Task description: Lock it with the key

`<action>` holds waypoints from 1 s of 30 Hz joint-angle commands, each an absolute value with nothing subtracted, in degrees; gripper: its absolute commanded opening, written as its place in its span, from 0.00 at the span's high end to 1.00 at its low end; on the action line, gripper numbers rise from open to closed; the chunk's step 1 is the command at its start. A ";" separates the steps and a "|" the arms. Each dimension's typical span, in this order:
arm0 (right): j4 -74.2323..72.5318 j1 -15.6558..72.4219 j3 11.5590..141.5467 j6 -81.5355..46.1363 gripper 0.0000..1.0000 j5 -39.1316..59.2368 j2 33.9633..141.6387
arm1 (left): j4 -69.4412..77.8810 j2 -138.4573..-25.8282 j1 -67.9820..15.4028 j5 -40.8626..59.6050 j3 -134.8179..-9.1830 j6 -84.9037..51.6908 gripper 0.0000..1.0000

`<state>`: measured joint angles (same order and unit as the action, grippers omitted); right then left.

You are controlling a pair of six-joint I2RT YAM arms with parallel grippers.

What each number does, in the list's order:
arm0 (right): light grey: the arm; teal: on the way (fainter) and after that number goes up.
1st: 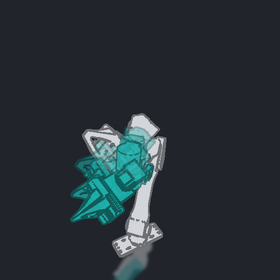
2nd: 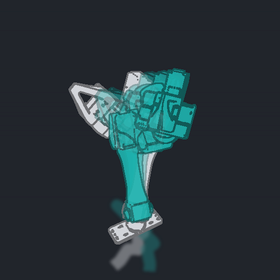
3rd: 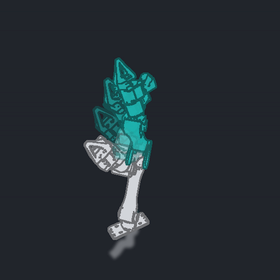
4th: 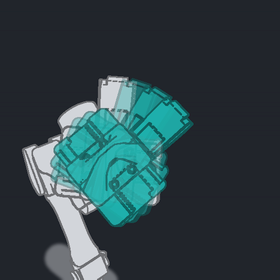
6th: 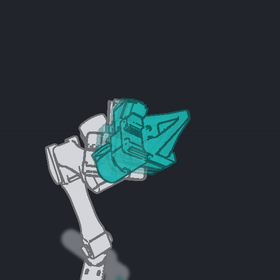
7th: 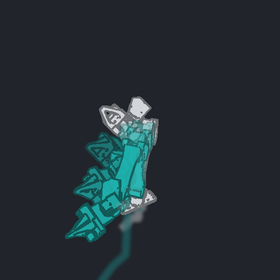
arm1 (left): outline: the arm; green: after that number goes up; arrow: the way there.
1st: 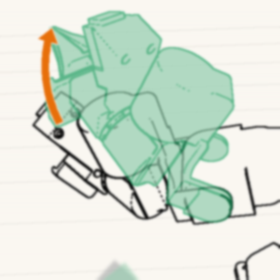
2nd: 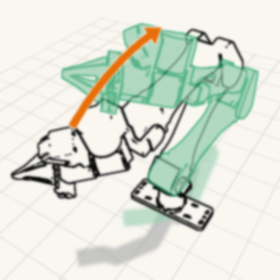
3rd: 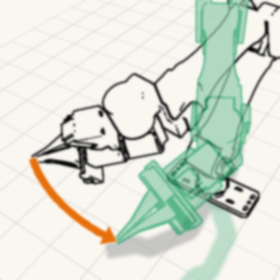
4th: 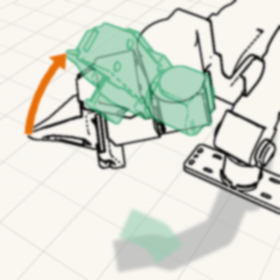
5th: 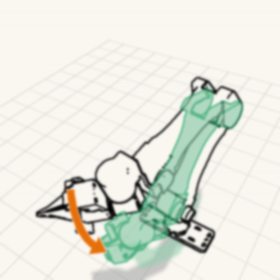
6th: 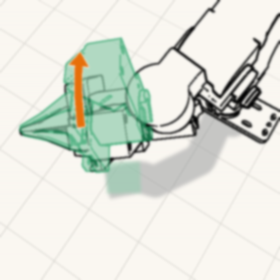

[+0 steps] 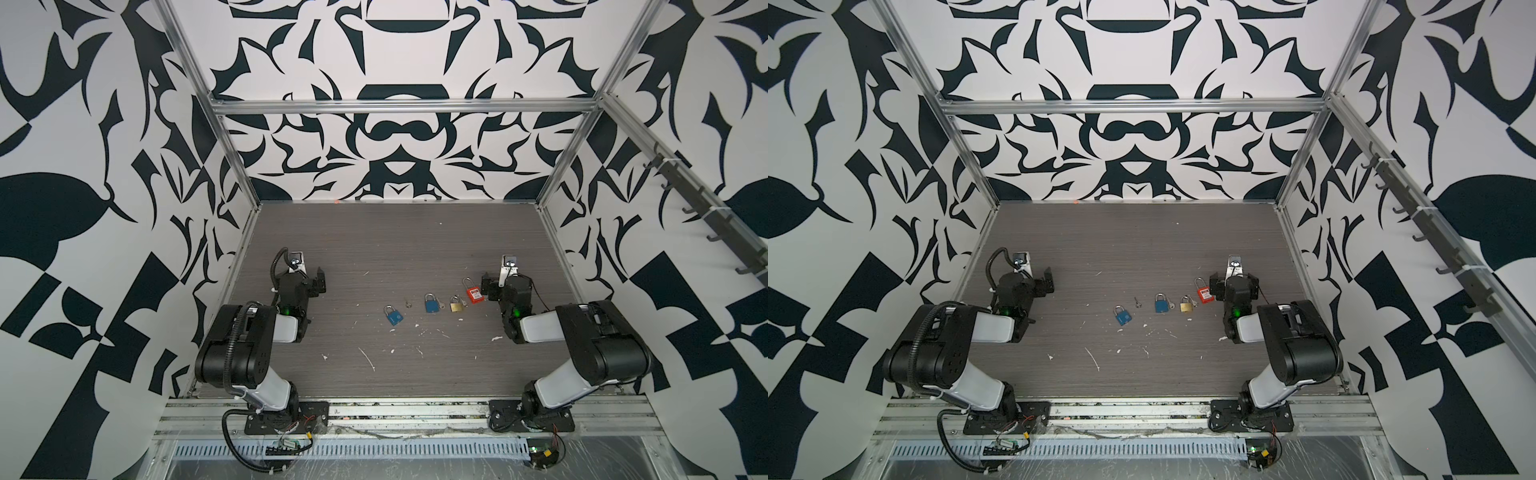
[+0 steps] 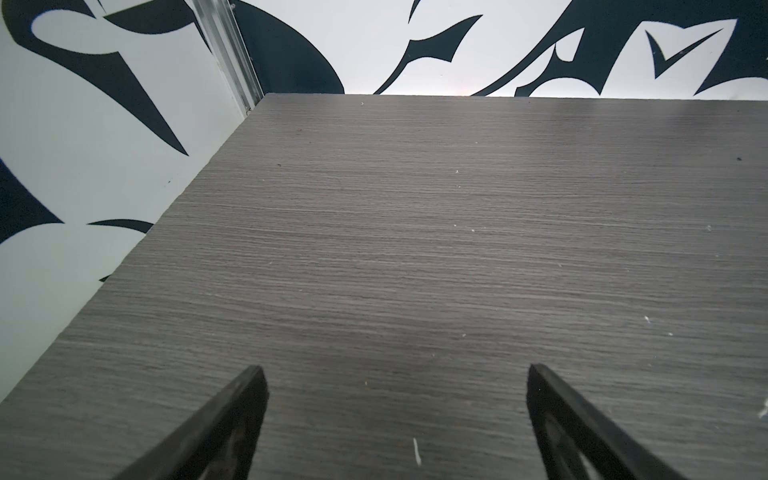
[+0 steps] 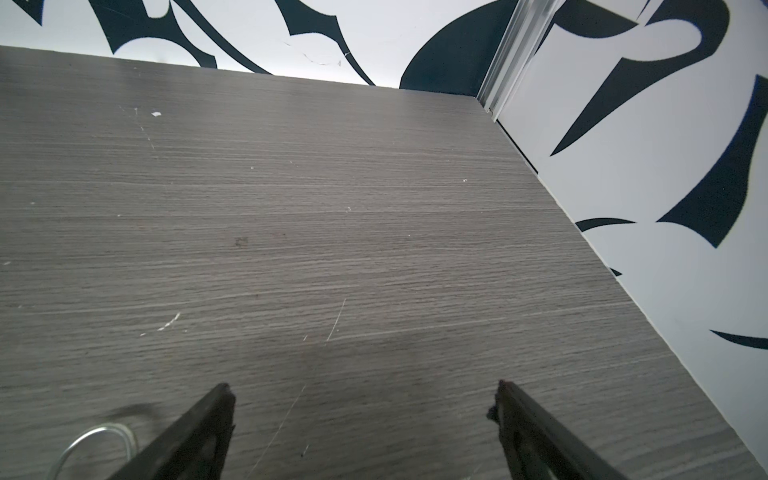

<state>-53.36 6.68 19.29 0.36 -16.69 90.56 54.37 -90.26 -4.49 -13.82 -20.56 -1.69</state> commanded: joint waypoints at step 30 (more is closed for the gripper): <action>-58.14 7.81 17.53 2.66 0.00 -12.29 89.16 | 75.26 -95.19 -10.20 -21.03 -14.72 5.64 0.00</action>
